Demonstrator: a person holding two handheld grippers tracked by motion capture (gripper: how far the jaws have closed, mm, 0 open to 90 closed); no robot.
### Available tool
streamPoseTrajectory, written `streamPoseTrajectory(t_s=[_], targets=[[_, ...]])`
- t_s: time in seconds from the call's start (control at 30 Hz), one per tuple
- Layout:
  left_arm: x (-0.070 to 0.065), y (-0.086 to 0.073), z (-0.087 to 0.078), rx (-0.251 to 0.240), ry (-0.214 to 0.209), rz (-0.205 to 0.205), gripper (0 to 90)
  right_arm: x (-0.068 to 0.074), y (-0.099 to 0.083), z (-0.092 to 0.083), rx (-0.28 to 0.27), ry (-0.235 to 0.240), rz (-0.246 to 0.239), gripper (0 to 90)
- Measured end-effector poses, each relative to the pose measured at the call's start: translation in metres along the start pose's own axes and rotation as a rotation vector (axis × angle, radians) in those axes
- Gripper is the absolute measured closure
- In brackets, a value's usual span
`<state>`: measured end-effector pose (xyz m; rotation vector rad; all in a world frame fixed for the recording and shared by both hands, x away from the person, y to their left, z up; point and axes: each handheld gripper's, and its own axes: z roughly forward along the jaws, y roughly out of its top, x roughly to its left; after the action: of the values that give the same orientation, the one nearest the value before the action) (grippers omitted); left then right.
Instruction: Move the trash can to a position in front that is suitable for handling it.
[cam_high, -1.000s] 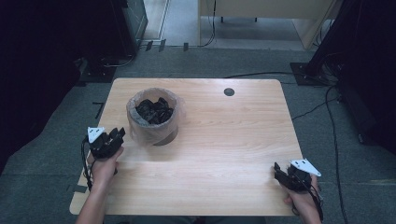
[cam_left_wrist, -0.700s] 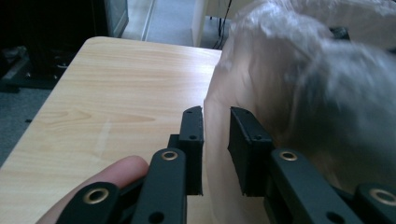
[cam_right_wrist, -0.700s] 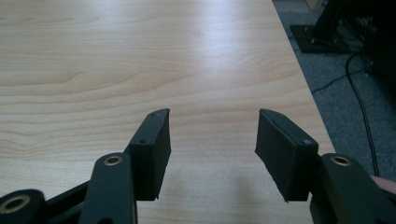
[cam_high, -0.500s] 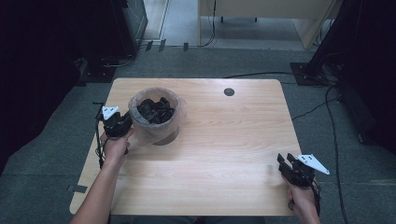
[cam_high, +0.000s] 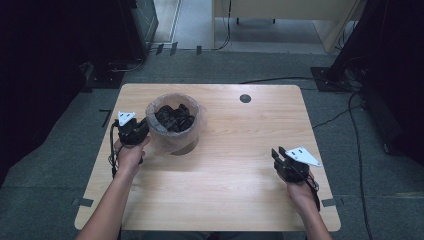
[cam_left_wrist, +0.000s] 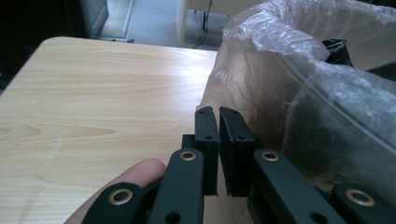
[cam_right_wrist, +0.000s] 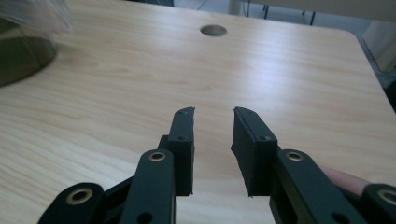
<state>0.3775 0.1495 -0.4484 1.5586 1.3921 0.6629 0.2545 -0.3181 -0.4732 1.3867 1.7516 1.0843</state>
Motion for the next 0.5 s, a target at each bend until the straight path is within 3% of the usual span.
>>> streamPoseTrajectory(t_s=[0.1, 0.17, 0.2, 0.23, 0.27, 0.3, 0.37, 0.4, 0.5], targets=[[-0.004, 0.001, 0.002, 0.003, -0.005, 0.009, 86.3, 0.006, 0.008, 0.006, -0.019, 0.006, 0.002, 74.0], [-0.009, 0.001, 0.004, 0.004, -0.012, 0.010, 86.2, 0.012, 0.016, 0.017, -0.073, 0.039, 0.011, 78.7], [-0.011, 0.001, 0.004, 0.009, -0.014, 0.012, 86.2, 0.012, 0.016, 0.017, -0.073, 0.039, 0.011, 78.7], [-0.013, 0.001, 0.005, 0.014, -0.018, 0.009, 85.8, 0.017, 0.019, 0.026, -0.101, 0.095, 0.009, 78.5], [-0.015, 0.001, 0.005, 0.017, -0.021, 0.007, 85.7, 0.017, 0.019, 0.026, -0.101, 0.095, 0.009, 78.5], [-0.017, 0.001, 0.006, 0.018, -0.023, 0.005, 85.7, 0.024, 0.023, 0.035, -0.086, 0.078, -0.030, 77.9], [-0.020, 0.001, 0.007, 0.021, -0.032, 0.003, 85.6, 0.027, 0.025, 0.040, -0.070, 0.066, -0.037, 77.9], [-0.024, 0.000, 0.009, 0.027, -0.039, 0.003, 85.2, 0.031, 0.030, 0.049, -0.037, 0.064, -0.019, 77.9], [-0.028, 0.000, 0.011, 0.035, -0.049, 0.005, 84.8, 0.031, 0.035, 0.057, -0.024, 0.078, 0.019, 77.8]])
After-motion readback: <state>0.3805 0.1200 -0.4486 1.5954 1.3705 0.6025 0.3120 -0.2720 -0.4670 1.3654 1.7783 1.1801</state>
